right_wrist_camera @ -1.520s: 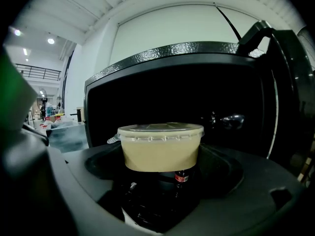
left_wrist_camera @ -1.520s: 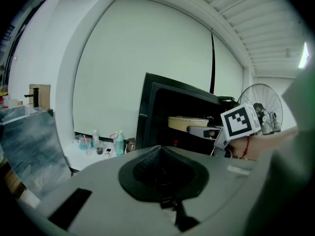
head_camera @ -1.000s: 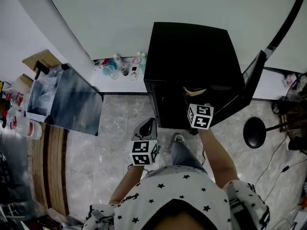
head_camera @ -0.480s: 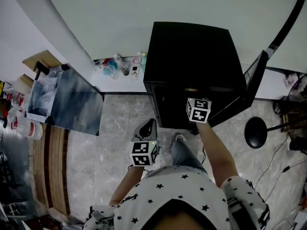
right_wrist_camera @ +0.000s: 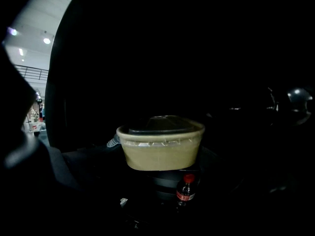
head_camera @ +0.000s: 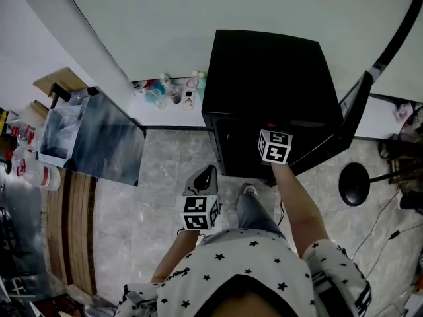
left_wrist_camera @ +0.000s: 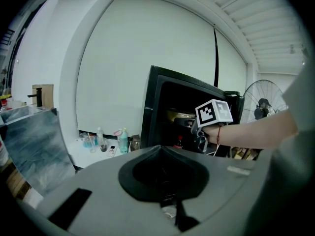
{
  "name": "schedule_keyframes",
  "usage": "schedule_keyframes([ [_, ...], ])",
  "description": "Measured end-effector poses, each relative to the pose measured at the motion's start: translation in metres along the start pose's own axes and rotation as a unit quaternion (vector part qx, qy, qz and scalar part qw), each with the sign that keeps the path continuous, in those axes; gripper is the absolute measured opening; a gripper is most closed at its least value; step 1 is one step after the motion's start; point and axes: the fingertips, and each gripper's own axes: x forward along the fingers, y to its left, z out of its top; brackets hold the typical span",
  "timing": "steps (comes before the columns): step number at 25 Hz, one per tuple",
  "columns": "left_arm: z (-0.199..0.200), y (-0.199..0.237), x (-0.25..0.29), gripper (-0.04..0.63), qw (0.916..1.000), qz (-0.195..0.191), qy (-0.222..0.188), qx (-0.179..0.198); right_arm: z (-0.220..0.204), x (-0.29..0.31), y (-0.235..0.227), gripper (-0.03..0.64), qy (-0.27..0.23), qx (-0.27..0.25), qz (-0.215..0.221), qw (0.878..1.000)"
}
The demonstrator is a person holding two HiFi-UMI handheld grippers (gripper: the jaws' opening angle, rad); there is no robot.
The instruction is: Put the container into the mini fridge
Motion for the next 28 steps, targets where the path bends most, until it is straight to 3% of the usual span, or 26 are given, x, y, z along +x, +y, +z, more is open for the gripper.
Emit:
schedule_keyframes([
  [14,-0.001,-0.009,-0.014,0.012,1.0,-0.007,0.0,0.0,0.0,-0.009,-0.001,0.472,0.001,0.004,0.002,1.0],
  [28,-0.011,-0.031,-0.047,0.012,0.9992,-0.035,-0.006,0.016,-0.023,-0.095,0.027,0.471,0.011,0.016,0.032,0.999],
])
